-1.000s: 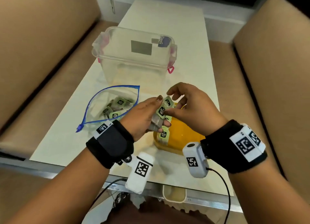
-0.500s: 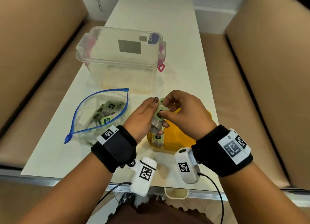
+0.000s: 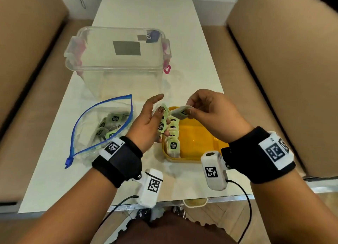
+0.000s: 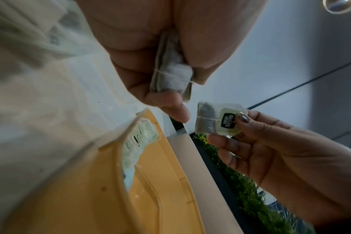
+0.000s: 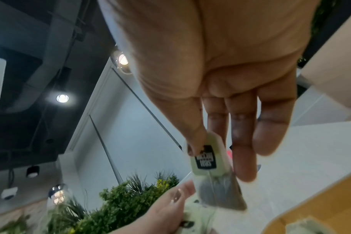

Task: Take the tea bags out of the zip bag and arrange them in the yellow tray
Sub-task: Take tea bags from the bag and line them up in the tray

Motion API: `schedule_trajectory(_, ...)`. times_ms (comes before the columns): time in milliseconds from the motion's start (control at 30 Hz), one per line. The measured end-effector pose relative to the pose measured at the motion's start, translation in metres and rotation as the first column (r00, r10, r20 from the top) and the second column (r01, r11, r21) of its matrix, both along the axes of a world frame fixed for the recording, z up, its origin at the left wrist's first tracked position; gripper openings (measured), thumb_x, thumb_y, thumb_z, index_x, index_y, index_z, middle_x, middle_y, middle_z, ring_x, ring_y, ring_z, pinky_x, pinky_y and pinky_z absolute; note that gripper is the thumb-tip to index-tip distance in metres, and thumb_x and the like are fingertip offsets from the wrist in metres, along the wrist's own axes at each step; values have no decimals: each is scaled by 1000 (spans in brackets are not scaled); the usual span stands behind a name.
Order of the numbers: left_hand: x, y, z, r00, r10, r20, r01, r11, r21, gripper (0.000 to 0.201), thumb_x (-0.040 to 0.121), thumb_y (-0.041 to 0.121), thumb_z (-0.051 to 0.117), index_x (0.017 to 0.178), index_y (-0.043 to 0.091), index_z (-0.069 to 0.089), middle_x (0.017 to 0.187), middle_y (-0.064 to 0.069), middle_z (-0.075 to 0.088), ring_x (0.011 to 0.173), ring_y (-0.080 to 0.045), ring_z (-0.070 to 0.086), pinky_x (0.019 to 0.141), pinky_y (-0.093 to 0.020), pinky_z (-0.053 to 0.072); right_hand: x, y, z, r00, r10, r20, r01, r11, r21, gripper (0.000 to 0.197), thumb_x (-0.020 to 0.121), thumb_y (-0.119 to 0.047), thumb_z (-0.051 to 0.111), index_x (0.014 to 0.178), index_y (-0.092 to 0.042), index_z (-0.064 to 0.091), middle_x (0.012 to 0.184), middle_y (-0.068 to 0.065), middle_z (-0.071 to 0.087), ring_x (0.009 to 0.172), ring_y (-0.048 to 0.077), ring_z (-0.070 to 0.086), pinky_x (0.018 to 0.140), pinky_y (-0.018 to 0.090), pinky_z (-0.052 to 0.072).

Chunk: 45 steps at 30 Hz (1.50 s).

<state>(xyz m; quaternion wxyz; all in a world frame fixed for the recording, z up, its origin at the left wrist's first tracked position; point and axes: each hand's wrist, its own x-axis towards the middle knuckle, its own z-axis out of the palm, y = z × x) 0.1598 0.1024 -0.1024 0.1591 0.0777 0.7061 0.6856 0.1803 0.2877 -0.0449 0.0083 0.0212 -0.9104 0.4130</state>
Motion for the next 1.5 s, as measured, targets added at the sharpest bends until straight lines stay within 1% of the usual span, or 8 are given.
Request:
schedule_trajectory(67, -3, -2, -2, 996, -66, -61, 61, 995, -79, 28, 94, 42, 43, 119, 40, 53, 92, -10, 61, 67, -26, 55, 47, -29, 42, -3, 1, 3, 1000, 7, 30, -9, 997, 72, 5, 86, -21, 65, 83, -24, 62, 78, -3, 68, 75, 17, 66, 72, 42, 56)
schedule_trajectory(267, -3, -1, 4, 975, -181, -126, 159, 973, -168, 19, 87, 35, 65, 105, 34, 60, 76, 13, 66, 60, -7, 60, 47, -23, 45, -2, -5, 19, 995, 59, 79, -69, 989, 130, 3, 86, -18, 65, 86, -20, 63, 76, -3, 69, 67, 16, 68, 71, 39, 57)
schedule_trajectory(400, 0, 1, 6, 979, -171, -107, 165, 984, -66, 15, 83, 12, 69, 95, 16, 61, 71, 5, 62, 53, -1, 55, 46, -13, 41, -1, -7, 22, 995, 58, 83, -68, 990, 127, 3, 86, -17, 65, 88, -19, 64, 76, -3, 70, 66, 14, 68, 68, 32, 57)
schedule_trajectory(567, 0, -1, 2, 985, -148, -91, 140, 986, -89, 14, 83, 17, 71, 92, 14, 61, 65, 5, 63, 52, -9, 57, 43, -20, 40, -1, -7, 22, 992, 65, 105, -79, 987, 137, 5, 85, -16, 67, 91, -15, 67, 75, -3, 71, 63, 11, 69, 60, 20, 54)
schedule_trajectory(867, 3, -15, -8, 990, -51, -132, 32, 989, -144, 9, 89, 14, 64, 94, 7, 62, 70, 1, 60, 53, -7, 55, 44, -9, 37, 7, -5, -9, 923, 125, 364, -247, 917, 313, 3, 88, -16, 60, 87, -19, 61, 78, 0, 71, 68, 11, 69, 68, 31, 53)
schedule_trajectory(1033, 5, -21, -12, 997, -15, -76, 2, 986, -165, 12, 89, 20, 64, 95, 10, 63, 75, -7, 61, 52, -5, 57, 41, -16, 39, 9, -22, -26, 843, 185, 506, -407, 833, 374, 13, 88, -19, 59, 82, -29, 54, 75, -6, 66, 73, 14, 66, 66, 30, 49)
schedule_trajectory(1233, 6, -24, -10, 998, 0, -56, -10, 983, -181, 11, 89, 24, 64, 94, 15, 63, 83, -15, 65, 54, -6, 59, 42, -19, 40, 1, -38, -36, 841, 203, 502, -465, 746, 476, 8, 89, -22, 59, 97, -24, 58, 81, -7, 52, 77, 16, 50, 52, 20, 30)
schedule_trajectory(1500, 8, -25, -9, 1000, 14, 4, -13, 988, -152, 17, 89, 29, 63, 98, 15, 62, 88, -11, 69, 57, -11, 61, 45, -23, 41, -3, -38, -38, 875, 107, 472, -315, 866, 389, 16, 85, -2, 57, 87, -17, 62, 75, -5, 58, 79, 19, 68, 77, 37, 58)
